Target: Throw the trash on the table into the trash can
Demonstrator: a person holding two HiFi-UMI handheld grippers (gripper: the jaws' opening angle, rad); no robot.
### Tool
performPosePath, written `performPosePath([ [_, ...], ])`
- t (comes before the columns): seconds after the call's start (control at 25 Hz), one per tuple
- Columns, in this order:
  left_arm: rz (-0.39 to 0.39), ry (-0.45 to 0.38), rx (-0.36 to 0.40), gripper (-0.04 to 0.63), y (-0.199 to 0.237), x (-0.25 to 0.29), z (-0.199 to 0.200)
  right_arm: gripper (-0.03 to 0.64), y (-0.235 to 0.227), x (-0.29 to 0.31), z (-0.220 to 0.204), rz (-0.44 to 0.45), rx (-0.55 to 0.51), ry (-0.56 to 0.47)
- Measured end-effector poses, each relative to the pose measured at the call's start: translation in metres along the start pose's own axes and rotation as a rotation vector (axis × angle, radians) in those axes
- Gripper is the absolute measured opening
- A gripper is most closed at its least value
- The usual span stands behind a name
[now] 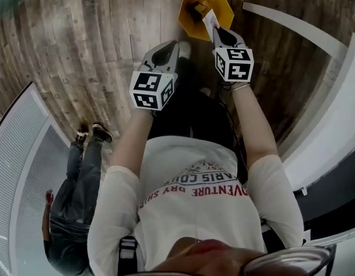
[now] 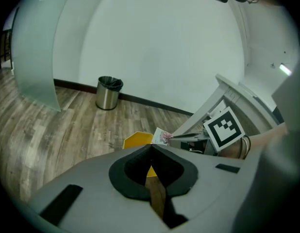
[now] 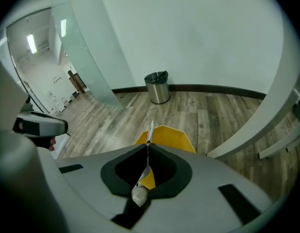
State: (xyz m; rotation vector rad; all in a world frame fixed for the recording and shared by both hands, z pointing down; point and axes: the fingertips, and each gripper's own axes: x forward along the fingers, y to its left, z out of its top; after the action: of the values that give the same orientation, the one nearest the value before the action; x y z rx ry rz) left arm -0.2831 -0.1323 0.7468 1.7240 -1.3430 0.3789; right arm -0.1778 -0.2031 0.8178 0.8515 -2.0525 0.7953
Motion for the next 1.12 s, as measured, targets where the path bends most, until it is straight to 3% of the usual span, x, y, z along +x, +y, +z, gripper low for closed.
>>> performPosePath([
  [0.2, 0.045, 0.000, -0.083, 0.023, 0.051, 0.051, -0.039, 0.032, -0.026, 0.080, -0.043, -0.026, -0.001, 0.043],
  [0.4, 0.081, 0.007, -0.129, 0.023, 0.077, 0.071, -0.060, 0.038, -0.037, 0.113, -0.081, -0.022, 0.049, 0.117],
  [0.44, 0.080, 0.008, -0.129, 0.023, 0.077, 0.073, -0.062, 0.071, -0.038, 0.114, -0.082, -0.022, 0.057, 0.116],
  [0.48, 0.077, 0.009, -0.124, 0.023, 0.075, 0.073, -0.063, 0.152, -0.039, 0.113, -0.082, -0.019, 0.068, 0.112],
  [0.52, 0.073, 0.010, -0.117, 0.023, 0.072, 0.072, -0.062, 0.158, -0.038, 0.111, -0.080, -0.013, 0.079, 0.106],
  [0.72, 0.053, 0.003, -0.082, 0.023, 0.053, 0.055, -0.051, 0.158, -0.022, 0.081, -0.056, 0.009, 0.079, 0.056],
  [0.92, 0.040, -0.028, -0.066, 0.023, 0.023, 0.014, -0.009, 0.152, -0.001, 0.015, -0.009, -0.010, 0.066, -0.013],
  [1.12, -0.002, -0.038, -0.043, 0.023, -0.038, -0.039, 0.045, 0.038, 0.013, -0.083, 0.045, -0.048, 0.062, -0.080],
])
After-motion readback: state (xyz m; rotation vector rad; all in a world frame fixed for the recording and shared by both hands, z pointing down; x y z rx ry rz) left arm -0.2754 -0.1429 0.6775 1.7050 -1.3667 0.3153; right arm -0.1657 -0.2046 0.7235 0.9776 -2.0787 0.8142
